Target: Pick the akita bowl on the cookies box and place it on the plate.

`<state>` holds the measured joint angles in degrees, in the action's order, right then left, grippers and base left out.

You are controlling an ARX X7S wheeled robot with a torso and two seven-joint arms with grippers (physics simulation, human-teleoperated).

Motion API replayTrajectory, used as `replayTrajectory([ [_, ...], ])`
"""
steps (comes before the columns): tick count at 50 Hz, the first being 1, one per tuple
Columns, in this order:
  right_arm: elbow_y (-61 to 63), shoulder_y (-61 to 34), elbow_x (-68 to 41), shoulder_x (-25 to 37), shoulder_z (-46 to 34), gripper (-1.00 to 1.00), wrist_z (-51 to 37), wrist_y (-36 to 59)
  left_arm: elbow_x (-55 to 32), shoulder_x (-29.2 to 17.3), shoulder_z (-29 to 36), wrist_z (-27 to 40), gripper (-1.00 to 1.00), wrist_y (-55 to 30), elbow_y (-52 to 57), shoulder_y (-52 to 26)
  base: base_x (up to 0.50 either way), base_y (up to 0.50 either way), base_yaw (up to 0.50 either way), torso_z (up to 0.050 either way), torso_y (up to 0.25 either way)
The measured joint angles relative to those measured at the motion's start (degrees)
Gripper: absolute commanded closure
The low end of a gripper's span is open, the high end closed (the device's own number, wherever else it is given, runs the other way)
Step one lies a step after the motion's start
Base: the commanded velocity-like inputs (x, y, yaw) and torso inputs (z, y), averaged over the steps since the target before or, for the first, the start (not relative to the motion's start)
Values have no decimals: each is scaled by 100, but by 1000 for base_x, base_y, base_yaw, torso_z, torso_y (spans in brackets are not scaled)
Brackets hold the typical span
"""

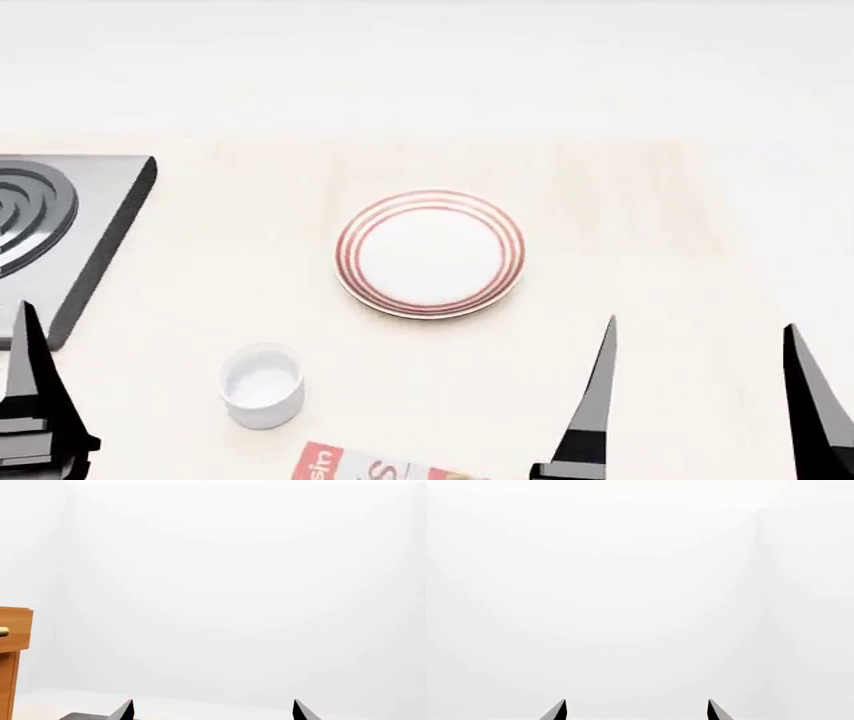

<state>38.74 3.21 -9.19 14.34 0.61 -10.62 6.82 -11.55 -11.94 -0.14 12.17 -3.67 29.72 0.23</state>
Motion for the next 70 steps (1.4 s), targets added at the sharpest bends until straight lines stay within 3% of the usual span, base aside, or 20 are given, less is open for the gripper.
replayTrajectory([
  [15,-56,9,9,43,-42,-100,-41,-48,-24,-42,60,45,-100,1,11,2,3,-260,0,0,0],
  [37,-117,113,186,176,-271,-100,17,-289,-91,-111,87,94,-100,95,-6,34,500,-1,0,1,0],
  [70,-116,64,-73,245,-270,-100,-79,-171,-767,-266,-37,11,-100,108,48,23,50,0,0,50,0],
])
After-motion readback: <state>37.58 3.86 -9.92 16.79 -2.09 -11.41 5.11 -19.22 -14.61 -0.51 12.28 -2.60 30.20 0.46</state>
